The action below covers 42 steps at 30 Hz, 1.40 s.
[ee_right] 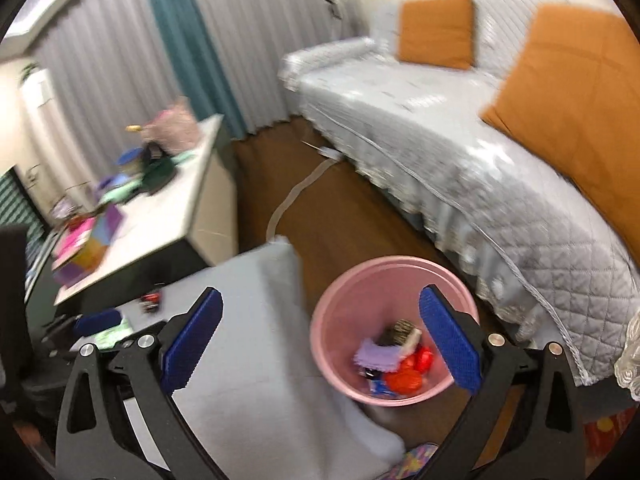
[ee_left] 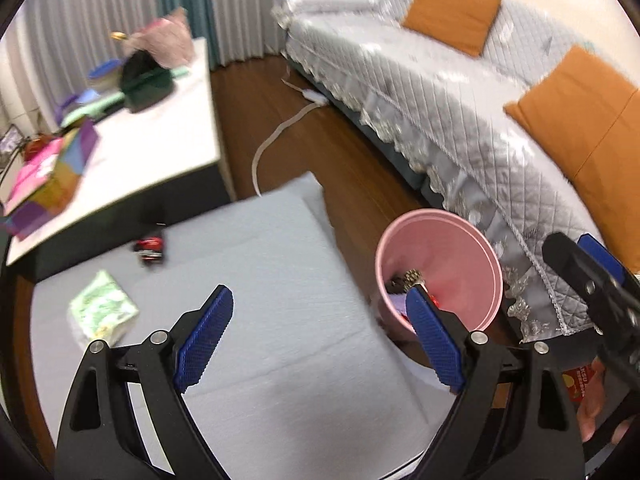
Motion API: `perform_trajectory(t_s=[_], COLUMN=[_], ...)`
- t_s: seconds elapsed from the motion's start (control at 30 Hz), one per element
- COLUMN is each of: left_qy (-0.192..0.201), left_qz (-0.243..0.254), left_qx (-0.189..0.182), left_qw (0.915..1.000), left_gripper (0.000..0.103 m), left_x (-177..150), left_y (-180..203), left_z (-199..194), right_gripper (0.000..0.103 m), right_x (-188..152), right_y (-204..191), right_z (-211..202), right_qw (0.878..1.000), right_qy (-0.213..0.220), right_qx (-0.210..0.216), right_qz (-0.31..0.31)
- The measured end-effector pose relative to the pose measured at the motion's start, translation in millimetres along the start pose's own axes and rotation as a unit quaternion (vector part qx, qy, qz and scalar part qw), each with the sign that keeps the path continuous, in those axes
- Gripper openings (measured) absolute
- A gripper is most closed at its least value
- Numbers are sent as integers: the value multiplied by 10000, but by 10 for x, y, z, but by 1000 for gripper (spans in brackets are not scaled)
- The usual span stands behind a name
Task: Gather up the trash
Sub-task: 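Move both grippers back over the green packet on the table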
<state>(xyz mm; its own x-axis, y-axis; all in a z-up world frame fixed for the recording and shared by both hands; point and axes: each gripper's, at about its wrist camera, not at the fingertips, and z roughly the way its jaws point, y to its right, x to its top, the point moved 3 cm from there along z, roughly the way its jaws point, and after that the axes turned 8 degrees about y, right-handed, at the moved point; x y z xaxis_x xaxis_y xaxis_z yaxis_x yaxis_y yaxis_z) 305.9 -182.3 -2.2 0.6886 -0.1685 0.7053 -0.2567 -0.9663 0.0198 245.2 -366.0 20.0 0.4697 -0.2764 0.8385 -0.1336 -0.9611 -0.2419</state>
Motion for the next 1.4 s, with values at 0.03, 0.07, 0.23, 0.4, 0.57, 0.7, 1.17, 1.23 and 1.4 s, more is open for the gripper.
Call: perform_trajectory(t_s=[0.03,0.07,0.23,0.4,0.57,0.7,1.17,1.23,1.4], left_qy=[62,120,337,435,533,592,414,376,323], left_qz=[-15,-30,-83,-356,-660,-900,-1588,-1665,-1753], left_qx=[38,90,404,730,1145,1419,2149,2287,2857], left_qw=[10000,9999,9986,9957,9898,9840,9627,9584,9416], left_gripper=[87,87,87,87,87,87,87,87,87], left_x=[-10,-38,-297,-583,-827,-972,-1347,-1378,-1494], left_y=[-69,-138,-526,-979,-1494,-1823,-2879,-3047,-3468], left_z=[-90,-182,-639,-975,-1241,-1363,-1184,-1108,-919], right_gripper=[98,98,98,98,98,98,98,98,98], right_x=[-25,-50,-271,-492,-670,-831,-1182,-1238,-1419], right_y=[-148,-249,-872,-1398,-1751,-2020,-2499,-2513,-2590], right_z=[-97,-155,-454,-645,-686,-615,-93,21,422], right_qw=[9999,9997,9960,9888,9821,9759,9639,9626,9575], right_qy=[40,41,-43,-119,-258,-450,-1004,-1093,-1397], right_qx=[127,219,763,1169,1421,1585,1659,1597,1362], right_qz=[-63,-110,-465,-917,-1208,-1432,-1826,-1897,-2125])
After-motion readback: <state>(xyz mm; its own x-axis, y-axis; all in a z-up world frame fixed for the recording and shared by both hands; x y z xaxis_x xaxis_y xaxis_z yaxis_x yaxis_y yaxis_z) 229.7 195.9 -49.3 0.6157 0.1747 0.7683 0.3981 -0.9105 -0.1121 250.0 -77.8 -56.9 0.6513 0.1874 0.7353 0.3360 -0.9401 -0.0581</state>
